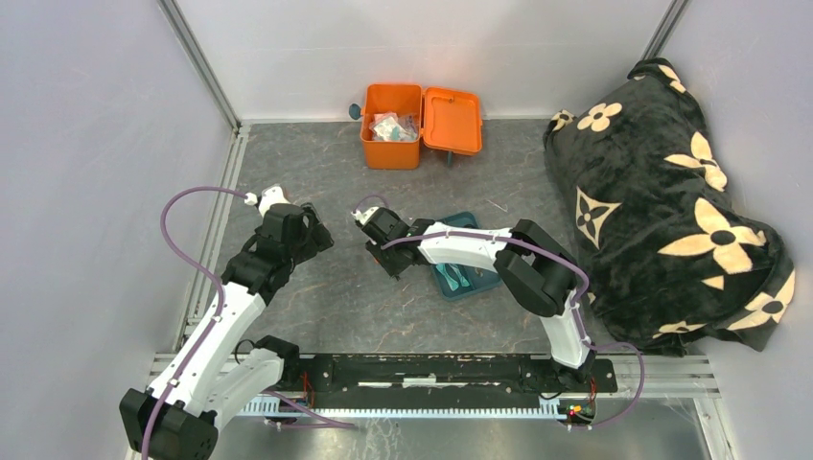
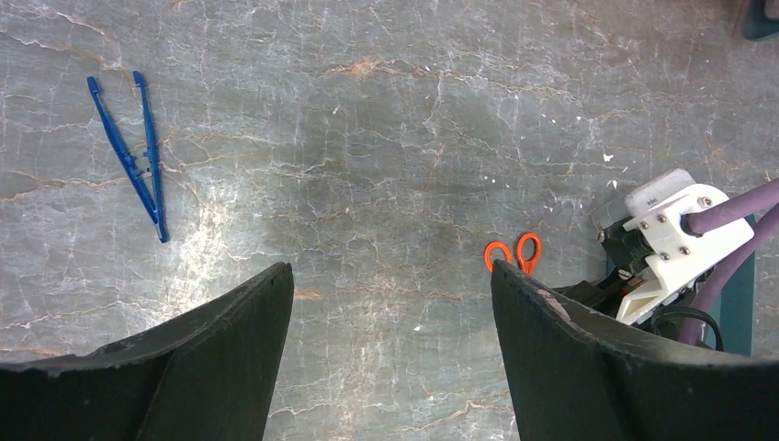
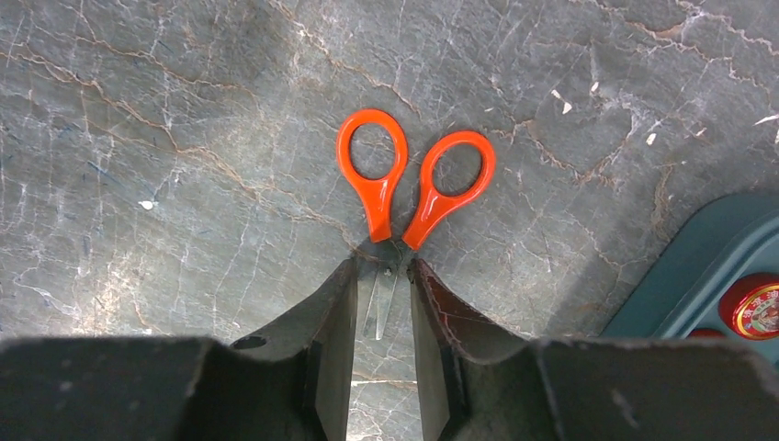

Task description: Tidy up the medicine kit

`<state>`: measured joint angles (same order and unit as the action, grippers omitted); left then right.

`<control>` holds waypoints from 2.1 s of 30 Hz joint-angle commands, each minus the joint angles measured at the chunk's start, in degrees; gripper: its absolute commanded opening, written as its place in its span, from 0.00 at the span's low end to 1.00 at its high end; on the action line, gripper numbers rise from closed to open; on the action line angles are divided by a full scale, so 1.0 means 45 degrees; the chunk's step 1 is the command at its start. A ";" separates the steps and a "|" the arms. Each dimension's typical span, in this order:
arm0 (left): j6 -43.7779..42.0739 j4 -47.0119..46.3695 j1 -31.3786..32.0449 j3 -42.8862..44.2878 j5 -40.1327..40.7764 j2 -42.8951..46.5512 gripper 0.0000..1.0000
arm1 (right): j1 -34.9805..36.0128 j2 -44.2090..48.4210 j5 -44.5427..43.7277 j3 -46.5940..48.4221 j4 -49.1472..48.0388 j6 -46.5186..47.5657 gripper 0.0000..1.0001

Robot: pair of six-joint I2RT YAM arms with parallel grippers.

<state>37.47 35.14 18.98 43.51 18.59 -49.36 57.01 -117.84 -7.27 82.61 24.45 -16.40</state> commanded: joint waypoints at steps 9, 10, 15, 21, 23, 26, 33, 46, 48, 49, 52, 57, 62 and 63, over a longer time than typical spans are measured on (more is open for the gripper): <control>0.0554 -0.0053 -0.0039 -0.0083 0.0283 0.0054 0.84 | 0.0220 -0.0914 -0.0893 0.0158 0.0928 0.0139 0.30; 0.0573 -0.0044 -0.0056 -0.0081 0.0298 0.0062 0.84 | 0.0254 -0.0939 -0.0984 0.0141 0.0949 0.0134 0.30; 0.0593 0.0000 -0.0046 -0.0094 0.0360 0.0156 0.84 | 0.0294 -0.1013 -0.1272 -0.0098 0.0981 0.0166 0.28; 0.0618 0.0061 -0.0055 -0.0127 0.0400 0.0224 0.84 | 0.0289 -0.0710 -0.1359 -0.0586 0.0598 0.0089 0.18; 0.0618 0.0082 -0.0049 -0.0122 0.0417 0.0215 0.84 | 0.0295 -0.0477 -0.1491 -0.0713 0.0440 0.0089 0.15; 0.0617 0.0139 -0.0039 -0.0150 0.0496 0.0249 0.84 | 0.0283 -0.0057 -0.1701 -0.0863 0.0176 0.0124 0.10; 0.0647 0.0009 -0.0040 -0.0195 0.0251 0.0213 0.84 | 0.0275 0.1234 -0.1580 -0.1355 -0.0777 0.0208 0.00; 0.0589 -0.0587 -0.0039 -0.0457 -0.0793 -0.0096 0.85 | 0.0154 0.2259 -0.1131 -0.1619 -0.1194 0.0221 0.00; 0.0625 -0.0762 -0.0045 -0.0563 -0.1120 -0.0212 0.85 | 0.0036 0.2147 -0.0738 -0.1580 -0.1194 0.0225 0.03; 0.0646 -0.0887 -0.0039 -0.0610 -0.1360 -0.0308 0.85 | -0.0050 0.2093 -0.0499 -0.1579 -0.1194 0.0208 0.07; 0.0882 -0.1435 -0.0039 -0.0934 -0.2092 -0.0591 0.85 | -0.0259 0.1953 0.0198 -0.1704 -0.1373 0.0159 0.19; 0.1501 -0.2707 -0.0039 -0.1707 -0.3535 -0.1169 0.85 | -0.0365 0.1583 0.0767 -0.1523 -0.1404 0.0304 0.32; 0.1692 -0.3279 -0.0039 -0.2001 -0.4010 -0.1717 0.83 | -0.0365 0.1042 0.0978 -0.1163 -0.1186 0.0420 0.33; 0.1709 -0.3333 -0.0049 -0.2035 -0.4013 -0.1756 0.82 | -0.0375 0.0932 0.0908 -0.1098 -0.1101 0.0440 0.33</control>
<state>42.52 25.15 18.98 34.72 3.73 -56.51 55.22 -111.37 -4.40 75.29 19.77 -15.29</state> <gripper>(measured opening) 0.830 0.328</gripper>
